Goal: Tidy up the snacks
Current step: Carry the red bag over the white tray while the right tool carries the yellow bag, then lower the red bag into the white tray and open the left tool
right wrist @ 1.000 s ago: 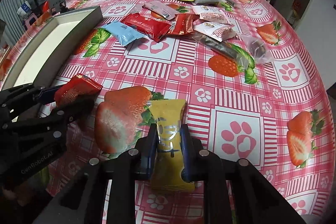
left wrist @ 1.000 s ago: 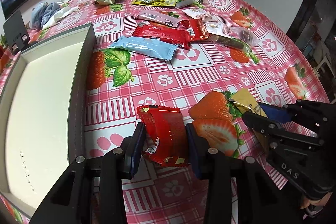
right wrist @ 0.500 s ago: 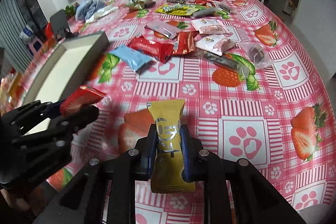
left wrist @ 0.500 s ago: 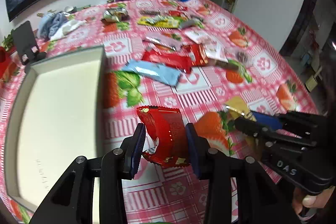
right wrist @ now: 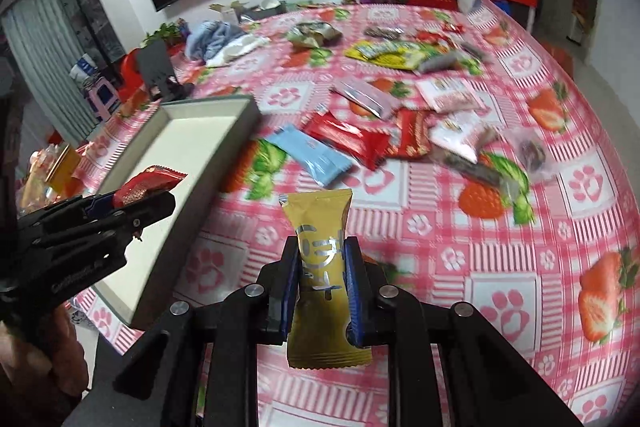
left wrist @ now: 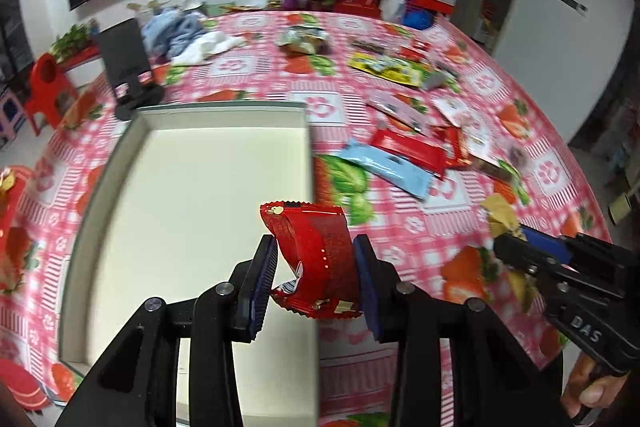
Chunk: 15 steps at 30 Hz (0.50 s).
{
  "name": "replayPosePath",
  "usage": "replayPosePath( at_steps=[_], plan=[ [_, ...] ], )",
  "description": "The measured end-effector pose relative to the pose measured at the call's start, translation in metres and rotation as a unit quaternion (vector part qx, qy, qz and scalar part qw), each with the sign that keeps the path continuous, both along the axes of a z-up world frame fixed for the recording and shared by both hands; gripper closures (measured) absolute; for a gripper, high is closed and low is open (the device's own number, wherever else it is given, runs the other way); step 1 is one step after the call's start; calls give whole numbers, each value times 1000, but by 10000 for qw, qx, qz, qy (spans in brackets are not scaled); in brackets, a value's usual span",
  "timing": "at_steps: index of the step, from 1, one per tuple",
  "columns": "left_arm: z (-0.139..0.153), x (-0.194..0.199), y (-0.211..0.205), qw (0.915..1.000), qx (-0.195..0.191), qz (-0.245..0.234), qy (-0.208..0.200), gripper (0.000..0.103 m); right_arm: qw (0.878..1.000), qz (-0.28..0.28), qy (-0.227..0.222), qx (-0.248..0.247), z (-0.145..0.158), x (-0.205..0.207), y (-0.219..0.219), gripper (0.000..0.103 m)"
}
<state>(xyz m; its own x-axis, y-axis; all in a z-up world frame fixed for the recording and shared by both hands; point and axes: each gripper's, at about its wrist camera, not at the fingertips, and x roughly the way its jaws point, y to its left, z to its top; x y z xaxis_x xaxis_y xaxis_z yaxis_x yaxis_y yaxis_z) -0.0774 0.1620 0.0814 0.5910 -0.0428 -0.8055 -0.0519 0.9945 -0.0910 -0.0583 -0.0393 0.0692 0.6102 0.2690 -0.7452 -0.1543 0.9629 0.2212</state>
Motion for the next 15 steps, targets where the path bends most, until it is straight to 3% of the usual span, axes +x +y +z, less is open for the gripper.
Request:
replayPosePath(
  at_steps=[7, 15],
  plan=[
    [-1, 3, 30, 9993, -4, 361, 80, 61, 9984, 514, -218, -26, 18, 11, 40, 80],
    [-1, 9, 47, 9990, 24, 419, 177, 61, 9953, 922, -285, -76, 27, 30, 75, 80]
  ],
)
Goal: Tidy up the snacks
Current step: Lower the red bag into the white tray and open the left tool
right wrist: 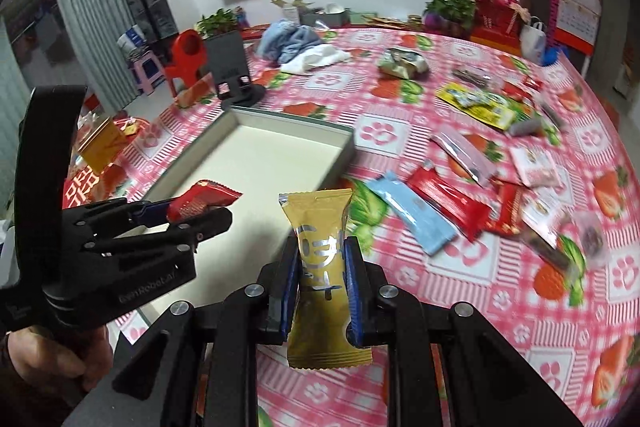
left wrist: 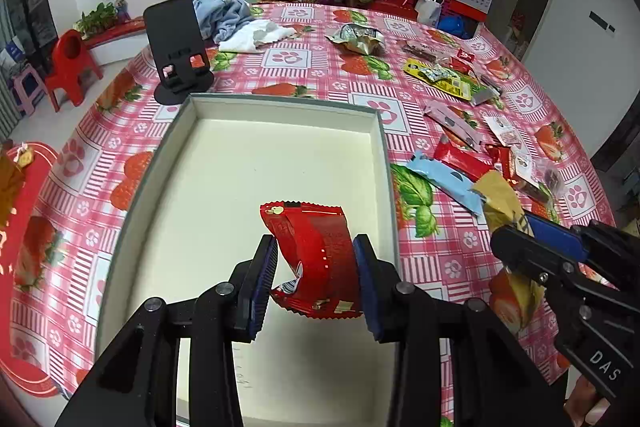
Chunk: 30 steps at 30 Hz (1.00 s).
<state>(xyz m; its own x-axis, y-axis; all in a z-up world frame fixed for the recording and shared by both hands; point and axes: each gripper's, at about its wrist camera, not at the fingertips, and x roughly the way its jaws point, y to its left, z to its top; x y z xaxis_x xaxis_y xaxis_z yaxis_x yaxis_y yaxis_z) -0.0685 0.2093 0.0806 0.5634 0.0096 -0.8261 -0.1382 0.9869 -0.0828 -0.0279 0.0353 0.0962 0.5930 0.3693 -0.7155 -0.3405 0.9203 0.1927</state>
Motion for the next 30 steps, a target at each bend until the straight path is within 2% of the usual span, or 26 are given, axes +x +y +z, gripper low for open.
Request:
replayPosePath(
  at_steps=[9, 17, 24, 30],
  plan=[
    [-2, 11, 23, 9997, -120, 196, 116, 61, 9999, 128, 37, 52, 11, 23, 19, 80],
    [-4, 25, 38, 9993, -117, 258, 248, 61, 9993, 292, 218, 61, 5, 39, 39, 80],
    [-9, 44, 48, 9985, 230, 247, 432, 61, 9992, 273, 281, 52, 8, 57, 47, 80],
    [-17, 51, 53, 9982, 181, 242, 522, 61, 9991, 248, 342, -24, 6, 66, 53, 80]
  ],
)
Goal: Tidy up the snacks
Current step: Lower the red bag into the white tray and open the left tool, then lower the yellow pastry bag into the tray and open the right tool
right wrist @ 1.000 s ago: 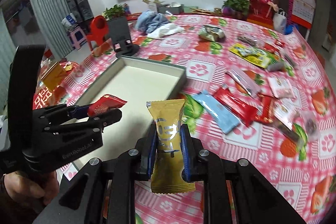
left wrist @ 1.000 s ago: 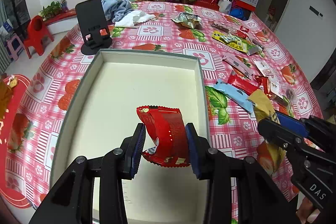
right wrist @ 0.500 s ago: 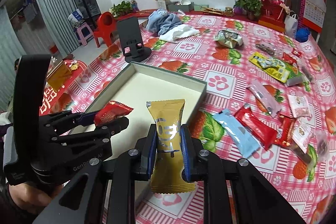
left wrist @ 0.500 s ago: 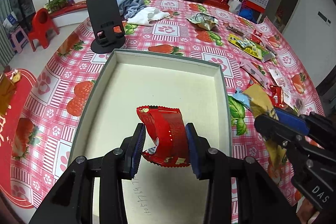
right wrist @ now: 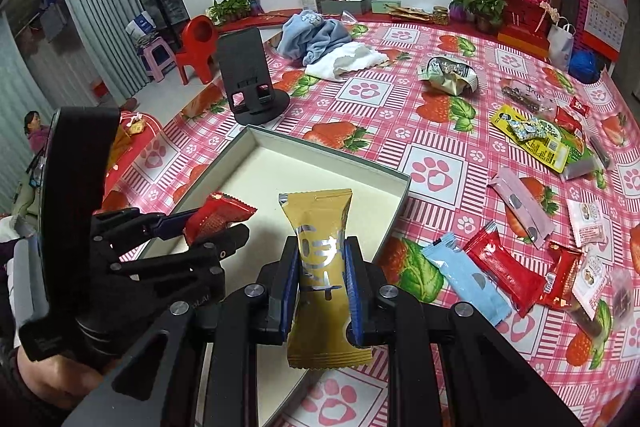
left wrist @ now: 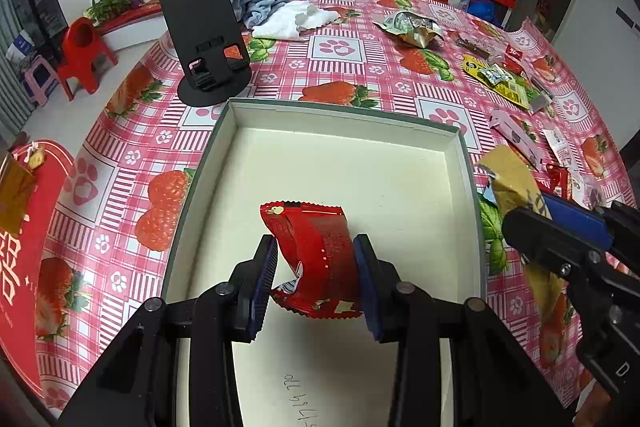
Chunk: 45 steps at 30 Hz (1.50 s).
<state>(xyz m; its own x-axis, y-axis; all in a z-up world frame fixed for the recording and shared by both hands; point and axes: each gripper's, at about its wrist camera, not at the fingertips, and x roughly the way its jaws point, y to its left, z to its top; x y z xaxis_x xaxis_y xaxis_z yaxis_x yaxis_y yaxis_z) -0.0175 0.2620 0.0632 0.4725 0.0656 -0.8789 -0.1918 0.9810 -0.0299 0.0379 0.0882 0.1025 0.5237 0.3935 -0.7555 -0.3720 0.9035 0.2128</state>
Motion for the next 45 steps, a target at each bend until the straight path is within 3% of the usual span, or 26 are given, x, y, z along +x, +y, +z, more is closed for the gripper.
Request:
replayPosePath(
  at_steps=[18, 36, 39, 41, 42, 44, 45],
  plan=[
    [-17, 23, 16, 9996, -22, 84, 252, 61, 9993, -75, 345, -88, -18, 35, 15, 80],
    [-26, 43, 31, 9989, 43, 182, 439, 60, 9993, -159, 315, -111, -18, 54, 27, 80],
    [-27, 43, 31, 9990, 3, 52, 447, 52, 9989, -164, 446, 25, -20, 57, 26, 80],
    [-25, 42, 30, 9992, 38, 27, 404, 32, 9988, -240, 422, 60, -18, 56, 23, 79],
    [-23, 40, 29, 9994, 50, 26, 350, 28, 9987, -258, 429, 91, -18, 55, 21, 75],
    [-18, 37, 28, 9996, 49, 5, 273, 26, 9986, -350, 334, 202, -14, 51, 13, 25],
    [-17, 36, 27, 9997, 44, -4, 242, 26, 9986, -415, 210, 234, -11, 47, 8, 22]
  ],
)
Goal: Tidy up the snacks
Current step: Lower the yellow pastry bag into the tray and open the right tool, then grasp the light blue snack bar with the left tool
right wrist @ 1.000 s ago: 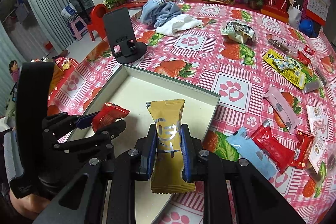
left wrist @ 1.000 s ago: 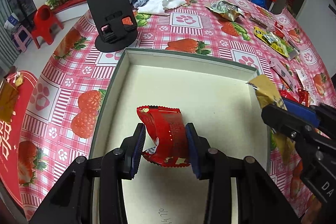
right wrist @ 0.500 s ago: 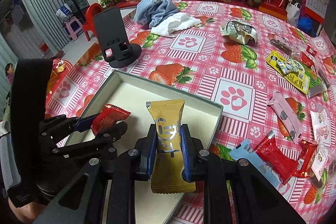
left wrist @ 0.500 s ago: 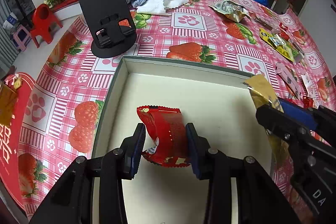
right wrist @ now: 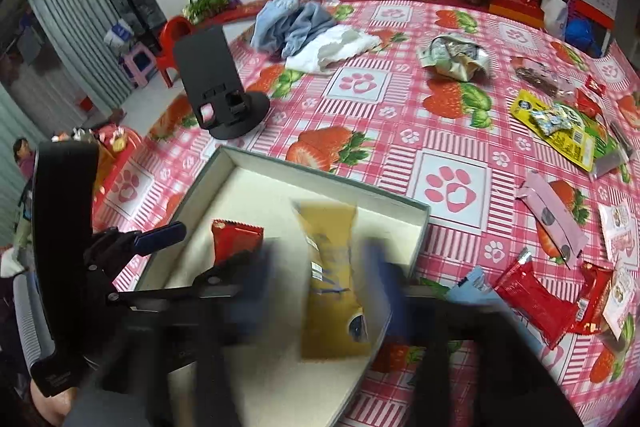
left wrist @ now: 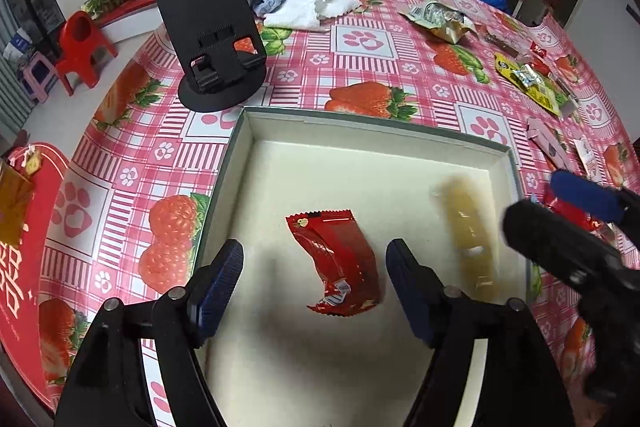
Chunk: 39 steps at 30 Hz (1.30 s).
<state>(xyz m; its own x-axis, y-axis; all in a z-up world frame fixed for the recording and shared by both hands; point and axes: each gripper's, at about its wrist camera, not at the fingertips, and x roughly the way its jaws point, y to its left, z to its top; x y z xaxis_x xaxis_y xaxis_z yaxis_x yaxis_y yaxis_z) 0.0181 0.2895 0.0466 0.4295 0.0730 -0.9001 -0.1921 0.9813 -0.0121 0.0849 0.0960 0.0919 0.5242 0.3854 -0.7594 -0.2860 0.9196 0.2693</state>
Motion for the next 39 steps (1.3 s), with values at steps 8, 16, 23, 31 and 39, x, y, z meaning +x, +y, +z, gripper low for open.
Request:
replayPosePath(
  at_steps=[8, 16, 23, 31, 39],
  plan=[
    [27, -30, -26, 9988, -238, -183, -394, 26, 9991, -280, -319, -57, 0, -45, -56, 22],
    [48, -51, -111, 9932, -495, -863, -598, 25, 9950, -959, -29, -276, -39, -84, -141, 22],
    [35, -56, -194, 9866, -641, -1440, -423, 25, 9880, -1336, 215, -744, -74, -108, -184, 22],
    [0, -50, -239, 9844, -552, -1658, -196, 25, 9860, -1267, 37, -1084, -89, -115, -202, 21],
    [-29, -38, -236, 9888, -556, -1384, -33, 25, 9872, -1173, -60, -1078, -96, -118, -203, 0]
  ],
)
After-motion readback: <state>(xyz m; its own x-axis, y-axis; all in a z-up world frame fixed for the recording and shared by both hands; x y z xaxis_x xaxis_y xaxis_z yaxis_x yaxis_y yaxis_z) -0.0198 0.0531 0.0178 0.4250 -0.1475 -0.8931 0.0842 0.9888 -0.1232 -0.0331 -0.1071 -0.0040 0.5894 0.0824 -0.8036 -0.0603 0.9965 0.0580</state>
